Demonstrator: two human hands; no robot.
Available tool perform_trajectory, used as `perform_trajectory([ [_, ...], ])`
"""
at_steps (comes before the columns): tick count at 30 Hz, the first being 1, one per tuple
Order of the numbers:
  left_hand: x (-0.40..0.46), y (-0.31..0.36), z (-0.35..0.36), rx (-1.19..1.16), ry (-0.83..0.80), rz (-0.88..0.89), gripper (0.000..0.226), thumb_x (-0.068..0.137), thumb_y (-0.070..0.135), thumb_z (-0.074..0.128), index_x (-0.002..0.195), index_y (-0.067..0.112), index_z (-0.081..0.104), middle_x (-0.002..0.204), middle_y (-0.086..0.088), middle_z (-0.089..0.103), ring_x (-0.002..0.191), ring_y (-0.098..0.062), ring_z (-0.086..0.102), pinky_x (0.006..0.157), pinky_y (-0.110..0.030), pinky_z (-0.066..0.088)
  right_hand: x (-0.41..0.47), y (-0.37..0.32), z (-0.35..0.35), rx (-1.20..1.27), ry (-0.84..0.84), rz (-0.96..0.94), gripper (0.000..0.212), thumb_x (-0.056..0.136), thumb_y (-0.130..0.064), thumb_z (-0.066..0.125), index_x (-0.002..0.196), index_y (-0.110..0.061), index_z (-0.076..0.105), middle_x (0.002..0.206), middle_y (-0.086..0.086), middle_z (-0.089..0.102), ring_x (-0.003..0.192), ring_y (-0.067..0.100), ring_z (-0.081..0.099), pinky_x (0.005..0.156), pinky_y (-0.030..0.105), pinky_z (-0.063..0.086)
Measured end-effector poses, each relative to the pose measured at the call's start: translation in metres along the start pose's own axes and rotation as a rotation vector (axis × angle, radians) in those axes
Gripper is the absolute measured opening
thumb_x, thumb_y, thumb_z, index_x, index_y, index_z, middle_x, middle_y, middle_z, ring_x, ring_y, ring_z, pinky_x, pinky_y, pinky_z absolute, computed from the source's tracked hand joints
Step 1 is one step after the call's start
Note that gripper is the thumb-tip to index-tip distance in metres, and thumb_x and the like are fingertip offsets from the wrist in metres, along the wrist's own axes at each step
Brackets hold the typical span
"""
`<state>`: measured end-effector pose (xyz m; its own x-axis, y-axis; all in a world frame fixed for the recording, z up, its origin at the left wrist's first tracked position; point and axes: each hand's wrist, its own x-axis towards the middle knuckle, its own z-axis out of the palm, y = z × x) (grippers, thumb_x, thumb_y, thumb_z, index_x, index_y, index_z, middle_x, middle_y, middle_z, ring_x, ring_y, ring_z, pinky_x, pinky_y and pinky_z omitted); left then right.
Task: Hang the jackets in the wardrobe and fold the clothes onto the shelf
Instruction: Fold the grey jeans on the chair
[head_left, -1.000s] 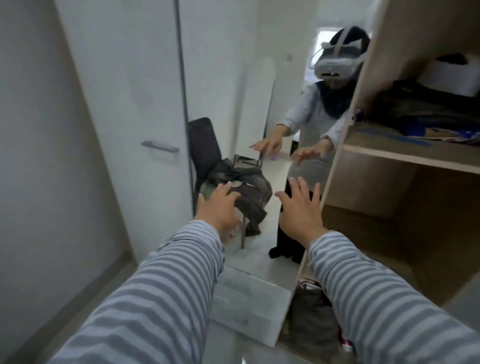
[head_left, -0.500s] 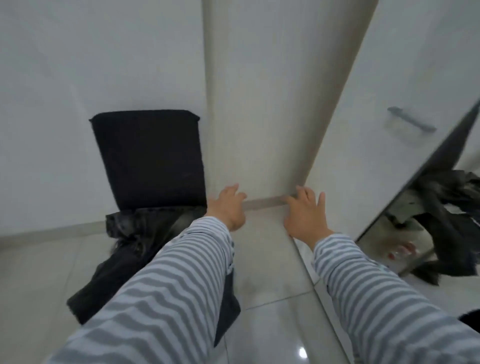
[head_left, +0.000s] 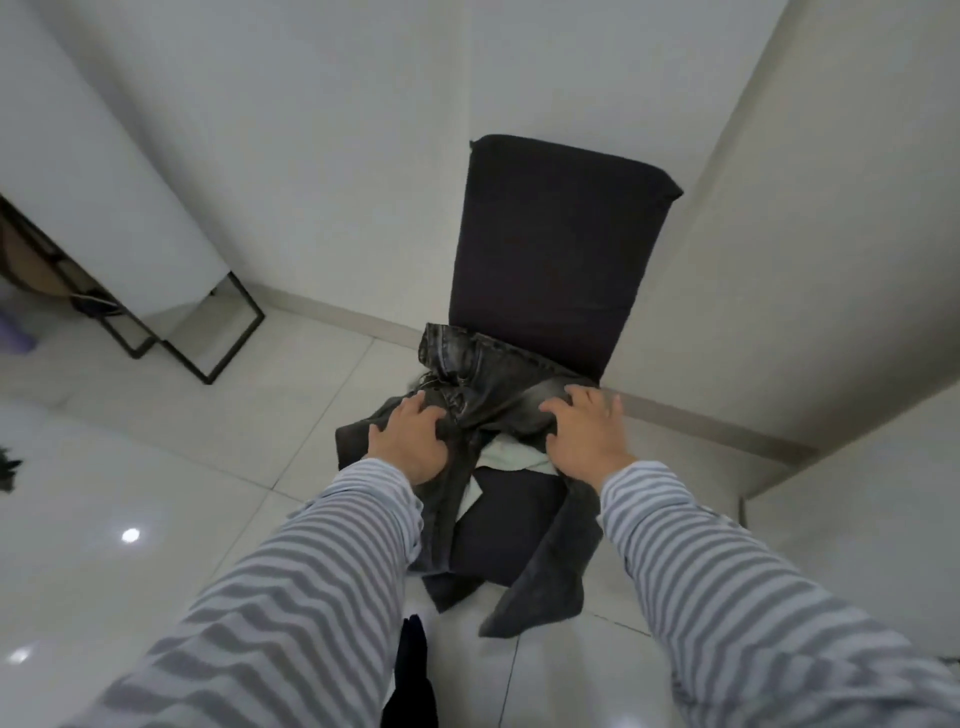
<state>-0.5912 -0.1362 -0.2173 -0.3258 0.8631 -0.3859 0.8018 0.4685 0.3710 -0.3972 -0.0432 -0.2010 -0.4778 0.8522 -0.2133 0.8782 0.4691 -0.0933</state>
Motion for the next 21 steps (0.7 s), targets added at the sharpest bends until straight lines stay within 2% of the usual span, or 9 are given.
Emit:
perform_trajectory([
  [8, 0.092, -0.090, 0.007, -0.185, -0.047, -0.228, 0.051, 0.092, 0.028, 0.047, 0.142, 0.027, 0.038, 0.160, 0.001, 0.012, 0.145, -0.025, 0.020, 0.116, -0.050, 0.023, 0.119, -0.061, 0.044, -0.007, -0.183, -0.110, 0.047, 0.092, -0.027, 0.048, 0.139, -0.031, 0.041, 0.153, 0.004, 0.025, 0.143, 0.025, 0.016, 0.118, 0.052, 0.009],
  [13, 0.155, -0.122, 0.014, -0.271, -0.014, -0.280, 0.047, 0.094, 0.026, 0.043, 0.141, 0.021, 0.041, 0.158, -0.004, 0.019, 0.144, -0.027, 0.021, 0.117, -0.045, 0.023, 0.196, -0.079, 0.064, 0.043, -0.196, -0.113, 0.046, 0.093, -0.027, 0.051, 0.138, -0.030, 0.043, 0.152, 0.004, 0.027, 0.142, 0.027, 0.018, 0.118, 0.051, 0.013],
  [17, 0.205, -0.152, 0.044, -0.362, 0.001, -0.394, 0.048, 0.093, 0.025, 0.042, 0.139, 0.013, 0.043, 0.151, -0.010, 0.034, 0.140, -0.028, 0.029, 0.116, -0.042, 0.025, 0.265, -0.089, 0.095, 0.089, -0.187, -0.089, 0.049, 0.091, -0.027, 0.055, 0.138, -0.028, 0.041, 0.150, 0.006, 0.030, 0.139, 0.029, 0.024, 0.115, 0.050, 0.021],
  [21, 0.240, -0.183, 0.075, -0.370, -0.007, -0.496, 0.047, 0.096, 0.026, 0.039, 0.141, 0.013, 0.040, 0.150, -0.010, 0.035, 0.140, -0.027, 0.030, 0.117, -0.046, 0.023, 0.326, -0.095, 0.126, 0.057, -0.147, -0.090, 0.065, 0.089, -0.034, 0.059, 0.145, -0.023, 0.029, 0.156, 0.011, 0.017, 0.144, 0.030, 0.013, 0.117, 0.049, 0.018],
])
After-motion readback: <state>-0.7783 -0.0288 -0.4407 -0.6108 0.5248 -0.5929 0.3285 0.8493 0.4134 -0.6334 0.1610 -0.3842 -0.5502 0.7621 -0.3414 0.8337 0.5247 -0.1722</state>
